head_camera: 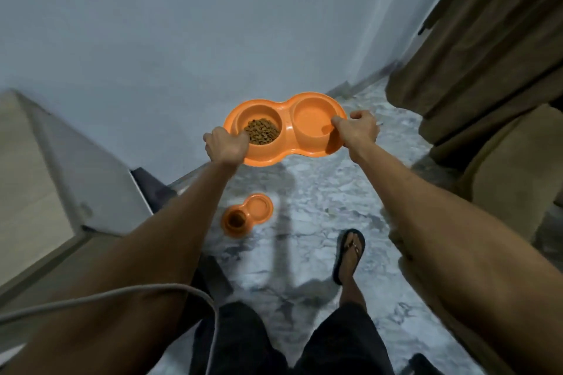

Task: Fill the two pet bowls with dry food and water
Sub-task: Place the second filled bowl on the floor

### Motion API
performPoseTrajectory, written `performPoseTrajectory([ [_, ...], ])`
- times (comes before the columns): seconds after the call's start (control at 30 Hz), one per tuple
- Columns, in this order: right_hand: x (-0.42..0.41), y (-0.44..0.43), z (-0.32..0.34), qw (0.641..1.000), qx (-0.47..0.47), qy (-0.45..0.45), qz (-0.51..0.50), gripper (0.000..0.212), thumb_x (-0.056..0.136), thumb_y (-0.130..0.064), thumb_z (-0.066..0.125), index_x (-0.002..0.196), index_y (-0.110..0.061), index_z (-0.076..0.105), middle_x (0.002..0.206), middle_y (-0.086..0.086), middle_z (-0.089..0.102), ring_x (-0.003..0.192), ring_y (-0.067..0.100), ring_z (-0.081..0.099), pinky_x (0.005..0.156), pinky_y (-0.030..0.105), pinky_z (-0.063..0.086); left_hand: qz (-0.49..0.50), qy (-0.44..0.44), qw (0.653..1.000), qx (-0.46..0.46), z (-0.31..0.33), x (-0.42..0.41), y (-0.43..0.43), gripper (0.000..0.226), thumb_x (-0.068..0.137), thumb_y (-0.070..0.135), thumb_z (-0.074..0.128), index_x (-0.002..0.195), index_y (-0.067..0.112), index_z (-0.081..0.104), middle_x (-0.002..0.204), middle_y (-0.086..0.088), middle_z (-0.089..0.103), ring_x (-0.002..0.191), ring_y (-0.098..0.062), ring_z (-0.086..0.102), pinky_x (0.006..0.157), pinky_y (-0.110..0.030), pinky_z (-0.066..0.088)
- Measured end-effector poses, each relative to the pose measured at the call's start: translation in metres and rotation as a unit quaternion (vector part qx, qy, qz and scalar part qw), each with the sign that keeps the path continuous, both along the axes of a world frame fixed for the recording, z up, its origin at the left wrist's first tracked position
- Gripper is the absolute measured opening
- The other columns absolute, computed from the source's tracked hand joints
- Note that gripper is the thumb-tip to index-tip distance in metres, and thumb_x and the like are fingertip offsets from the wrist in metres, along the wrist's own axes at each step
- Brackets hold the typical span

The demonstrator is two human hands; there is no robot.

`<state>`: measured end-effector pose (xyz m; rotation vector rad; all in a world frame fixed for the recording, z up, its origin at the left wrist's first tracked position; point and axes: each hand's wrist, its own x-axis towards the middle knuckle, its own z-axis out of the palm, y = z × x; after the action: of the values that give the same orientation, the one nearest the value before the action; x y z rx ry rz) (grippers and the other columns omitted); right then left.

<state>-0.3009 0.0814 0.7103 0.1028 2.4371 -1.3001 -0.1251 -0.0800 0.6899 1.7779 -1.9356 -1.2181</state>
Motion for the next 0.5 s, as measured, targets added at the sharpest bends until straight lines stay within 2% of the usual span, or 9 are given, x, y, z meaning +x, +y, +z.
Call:
performPoseTrajectory([
  [0.13, -0.064, -0.02, -0.066, 0.998, 0.025, -0.022, 0.053, 0.061, 0.073, -0.032, 0.074, 0.128, -0.016, 0.053, 0.125, 0.008, 0.058, 0.111, 0.025, 0.058, 0.086, 0.037, 0.051, 0.056, -0.01, 0.998, 0.036, -0.075, -0.048, -0.001, 0.058, 0.07, 0.047, 0.055, 0.097, -0.004, 0.064, 0.104, -0.021, 0.065, 0.095, -0.037, 0.066, 0.081, -0.045, 0.058],
  [0.2, -0.095, -0.029, -0.104, 0.995, 0.041, -0.038, 0.077, 0.062, 0.072, -0.032, 0.075, 0.128, -0.017, 0.053, 0.12, 0.006, 0.061, 0.107, 0.024, 0.059, 0.088, 0.038, 0.051, 0.074, -0.012, 0.996, 0.052, -0.111, -0.072, 0.005, 0.045, 0.07, 0.041, 0.053, 0.081, -0.001, 0.063, 0.089, -0.017, 0.065, 0.091, -0.038, 0.066, 0.074, -0.043, 0.055],
  [0.23, -0.112, -0.034, -0.126, 0.994, 0.046, -0.042, 0.092, 0.063, 0.071, -0.032, 0.075, 0.128, -0.017, 0.053, 0.116, 0.005, 0.062, 0.105, 0.023, 0.059, 0.091, 0.039, 0.052, 0.088, -0.018, 0.994, 0.058, -0.13, -0.085, 0.006, 0.043, 0.069, 0.041, 0.053, 0.079, 0.0, 0.063, 0.087, -0.018, 0.065, 0.092, -0.039, 0.065, 0.072, -0.042, 0.053],
  [0.3, -0.14, -0.041, -0.174, 0.991, 0.059, -0.044, 0.114, 0.065, 0.07, -0.034, 0.076, 0.128, -0.018, 0.053, 0.11, 0.002, 0.063, 0.106, 0.024, 0.06, 0.095, 0.043, 0.051, 0.114, -0.028, 0.991, 0.061, -0.178, -0.107, 0.009, 0.061, 0.066, 0.051, 0.049, 0.091, -0.003, 0.064, 0.098, -0.024, 0.065, 0.094, -0.04, 0.064, 0.076, -0.04, 0.051],
  [0.37, -0.165, -0.045, -0.229, 0.987, 0.066, -0.05, 0.134, 0.065, 0.07, -0.033, 0.076, 0.128, -0.018, 0.052, 0.107, 0.002, 0.063, 0.105, 0.024, 0.061, 0.094, 0.044, 0.052, 0.134, -0.035, 0.989, 0.052, -0.236, -0.125, 0.01, 0.074, 0.064, 0.06, 0.048, 0.099, -0.004, 0.063, 0.103, -0.027, 0.064, 0.095, -0.041, 0.063, 0.083, -0.046, 0.054],
  [0.5, -0.199, -0.046, -0.347, 0.981, 0.081, -0.057, 0.167, 0.063, 0.072, -0.032, 0.075, 0.128, -0.017, 0.052, 0.106, 0.003, 0.064, 0.102, 0.025, 0.063, 0.092, 0.045, 0.054, 0.138, -0.072, 0.987, 0.048, -0.35, -0.15, 0.018, 0.049, 0.079, 0.043, 0.06, 0.092, -0.004, 0.062, 0.098, -0.029, 0.063, 0.091, -0.042, 0.061, 0.075, -0.041, 0.049],
])
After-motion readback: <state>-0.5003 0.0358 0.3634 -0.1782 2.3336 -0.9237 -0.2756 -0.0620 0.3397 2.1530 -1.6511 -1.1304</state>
